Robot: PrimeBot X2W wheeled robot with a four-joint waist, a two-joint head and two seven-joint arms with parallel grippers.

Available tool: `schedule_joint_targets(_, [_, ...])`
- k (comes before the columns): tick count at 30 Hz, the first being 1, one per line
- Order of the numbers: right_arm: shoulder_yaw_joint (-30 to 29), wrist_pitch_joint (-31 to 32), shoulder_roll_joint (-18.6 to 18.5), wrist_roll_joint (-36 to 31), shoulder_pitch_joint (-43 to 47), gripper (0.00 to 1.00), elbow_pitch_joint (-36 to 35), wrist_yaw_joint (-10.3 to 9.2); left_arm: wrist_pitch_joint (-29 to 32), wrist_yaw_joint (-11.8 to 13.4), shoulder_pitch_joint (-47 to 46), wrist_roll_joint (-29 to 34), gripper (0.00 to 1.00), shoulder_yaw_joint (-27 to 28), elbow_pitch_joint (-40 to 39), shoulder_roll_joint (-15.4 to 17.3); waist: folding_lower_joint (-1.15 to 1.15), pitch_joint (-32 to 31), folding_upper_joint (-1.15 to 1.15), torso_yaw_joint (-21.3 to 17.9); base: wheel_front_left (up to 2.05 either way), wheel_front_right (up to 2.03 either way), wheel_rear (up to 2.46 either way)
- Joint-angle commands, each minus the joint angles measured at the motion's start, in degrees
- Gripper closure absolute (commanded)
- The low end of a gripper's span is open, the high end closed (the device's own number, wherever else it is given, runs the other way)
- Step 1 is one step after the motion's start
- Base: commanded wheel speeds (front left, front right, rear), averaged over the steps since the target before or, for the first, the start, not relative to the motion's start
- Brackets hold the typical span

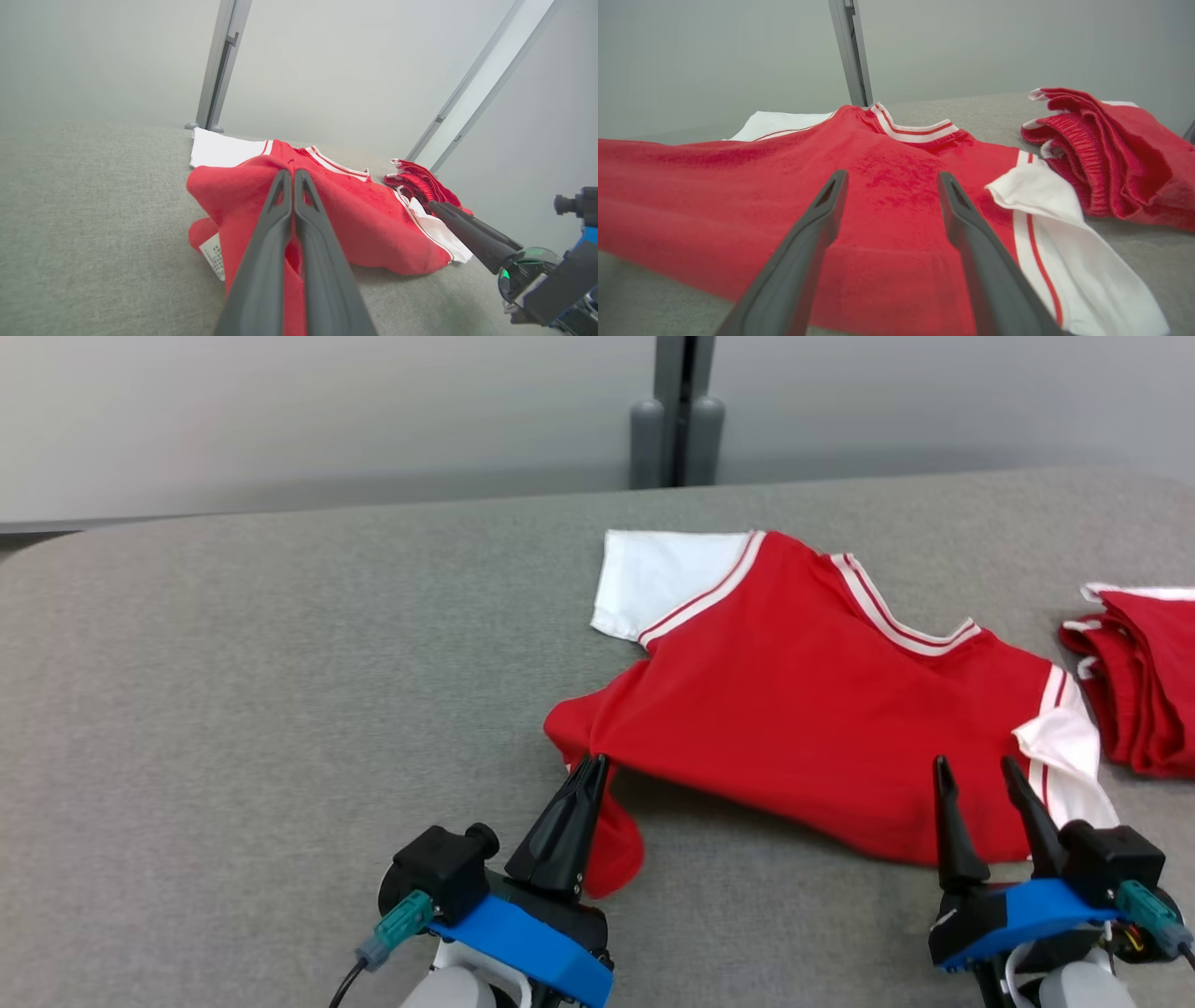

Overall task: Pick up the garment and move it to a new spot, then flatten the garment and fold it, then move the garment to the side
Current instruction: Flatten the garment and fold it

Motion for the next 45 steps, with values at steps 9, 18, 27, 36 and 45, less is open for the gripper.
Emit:
schedule_joint_targets(9, [0.0,-0.2,-0.1,2.1,3.4,0.00,1.6,0.00,-0.3,-0.2,5.5,4.3,1.00,2.3,-4.8,2.4,-0.01,-3.7,0.00,6.6,0.00,0.00,0.00])
schedule_joint_targets(18, [2.0,-0.2,-0.1,2.6,1.1,0.00,1.2,0.00,-0.2,-0.2,4.7,7.4,1.00,9.1,0.6,4.8,-0.01,-0.8,0.00,6.6,0.00,0.00,0.00])
schedule_joint_targets(27, [2.0,-0.2,-0.1,1.2,-0.5,0.00,1.6,0.00,-0.2,1.9,-5.6,12.9,0.00,19.6,12.0,4.2,-0.01,3.0,0.00,3.2,0.00,0.00,0.00])
schedule_joint_targets(36, [1.7,-0.2,-0.1,2.0,-0.2,0.00,2.4,0.00,-0.2,4.6,-5.4,16.5,0.00,25.9,13.7,1.0,-0.01,2.4,0.00,2.9,0.00,0.00,0.00])
schedule_joint_targets(45, [1.9,-0.2,-0.1,2.9,1.7,0.00,2.7,0.00,-0.2,2.9,3.9,15.3,0.00,27.2,12.9,-0.5,-0.01,0.1,0.00,4.3,0.00,0.00,0.00])
